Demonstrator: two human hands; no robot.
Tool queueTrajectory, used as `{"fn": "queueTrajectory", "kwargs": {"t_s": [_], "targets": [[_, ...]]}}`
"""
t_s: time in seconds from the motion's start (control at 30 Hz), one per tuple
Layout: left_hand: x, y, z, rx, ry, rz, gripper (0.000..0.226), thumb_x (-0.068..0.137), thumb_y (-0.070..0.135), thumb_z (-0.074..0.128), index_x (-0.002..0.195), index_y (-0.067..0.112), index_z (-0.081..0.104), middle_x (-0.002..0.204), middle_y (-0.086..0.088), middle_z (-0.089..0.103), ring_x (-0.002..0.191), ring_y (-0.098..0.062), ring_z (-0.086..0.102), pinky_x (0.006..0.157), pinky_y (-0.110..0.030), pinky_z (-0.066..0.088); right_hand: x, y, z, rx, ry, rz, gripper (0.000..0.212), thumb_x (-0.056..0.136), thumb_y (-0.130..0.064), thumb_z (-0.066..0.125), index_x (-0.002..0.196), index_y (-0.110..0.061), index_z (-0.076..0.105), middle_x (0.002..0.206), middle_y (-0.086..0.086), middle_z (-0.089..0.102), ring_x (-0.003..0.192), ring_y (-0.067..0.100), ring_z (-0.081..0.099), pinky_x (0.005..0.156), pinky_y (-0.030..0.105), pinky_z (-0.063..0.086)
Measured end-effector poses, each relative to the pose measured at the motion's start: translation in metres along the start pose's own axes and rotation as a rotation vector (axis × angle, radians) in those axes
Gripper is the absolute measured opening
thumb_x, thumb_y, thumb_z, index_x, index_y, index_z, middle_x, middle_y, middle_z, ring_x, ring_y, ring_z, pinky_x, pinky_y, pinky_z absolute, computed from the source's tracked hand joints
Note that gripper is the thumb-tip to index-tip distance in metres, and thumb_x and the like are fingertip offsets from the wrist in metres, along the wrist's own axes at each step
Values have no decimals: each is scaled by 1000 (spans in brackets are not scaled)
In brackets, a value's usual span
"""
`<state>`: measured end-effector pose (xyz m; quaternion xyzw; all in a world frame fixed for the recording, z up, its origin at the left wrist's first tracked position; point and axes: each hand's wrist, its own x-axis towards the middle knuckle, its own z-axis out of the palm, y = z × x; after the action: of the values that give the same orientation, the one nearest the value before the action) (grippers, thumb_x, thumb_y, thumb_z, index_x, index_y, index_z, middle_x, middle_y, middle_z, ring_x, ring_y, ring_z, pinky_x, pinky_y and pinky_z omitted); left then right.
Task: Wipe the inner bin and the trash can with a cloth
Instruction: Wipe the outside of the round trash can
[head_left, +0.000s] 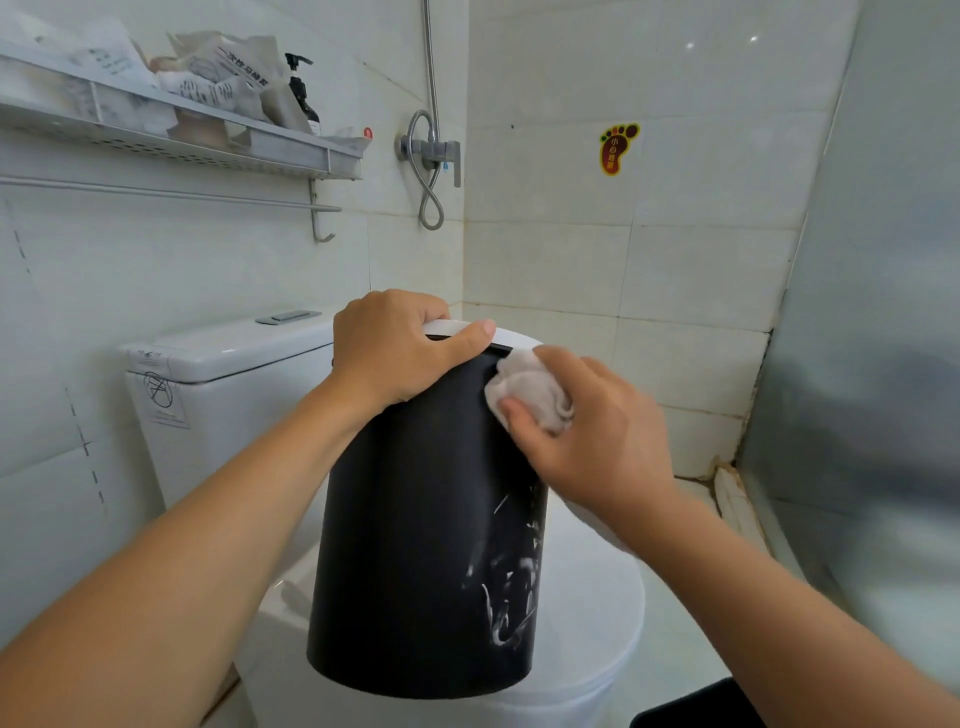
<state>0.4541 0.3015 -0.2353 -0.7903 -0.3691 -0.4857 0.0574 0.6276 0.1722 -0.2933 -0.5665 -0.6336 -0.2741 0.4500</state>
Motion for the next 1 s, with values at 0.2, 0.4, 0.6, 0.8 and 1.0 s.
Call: {"fn": "queueTrajectory", "kwargs": {"t_s": [0.2, 0.4, 0.6, 0.8, 1.0], "targets": [[1, -6, -2, 3, -11, -45, 76, 70, 82, 49, 60, 8, 36, 52, 0, 30, 54, -21, 32, 55, -35, 29, -31, -13, -1, 38, -93, -205, 34, 84, -52, 65, 109, -29, 68, 78, -8, 52, 61, 19, 52, 46, 30, 44], [1, -8, -4, -8, -23, -29, 75, 68, 84, 49, 60, 11, 31, 55, -2, 26, 56, -23, 29, 57, -36, 26, 3, -5, 4, -4, -37, -78, 37, 85, -57, 64, 113, -33, 66, 82, -8, 58, 66, 25, 61, 53, 32, 48], [2, -16, -7, -35, -54, -42, 80, 62, 88, 57, 60, 14, 27, 54, 1, 26, 55, -20, 29, 57, -37, 25, -19, -13, 2, 22, -108, -174, 33, 85, -52, 67, 110, -31, 66, 82, -7, 56, 66, 25, 58, 51, 33, 46], [3, -21, -7, -38, -52, -57, 77, 62, 87, 56, 59, 15, 27, 54, 2, 26, 55, -20, 29, 58, -36, 27, -19, -6, 7, 34, -103, -150, 39, 85, -60, 61, 113, -34, 65, 84, -7, 62, 69, 25, 62, 54, 34, 51], [3, -24, -9, -29, -52, -62, 78, 64, 88, 55, 57, 16, 26, 52, 3, 25, 53, -18, 28, 56, -36, 25, 2, -5, 12, 28, -95, -42, 36, 87, -55, 64, 114, -32, 64, 86, -6, 61, 73, 28, 62, 59, 38, 52]]}}
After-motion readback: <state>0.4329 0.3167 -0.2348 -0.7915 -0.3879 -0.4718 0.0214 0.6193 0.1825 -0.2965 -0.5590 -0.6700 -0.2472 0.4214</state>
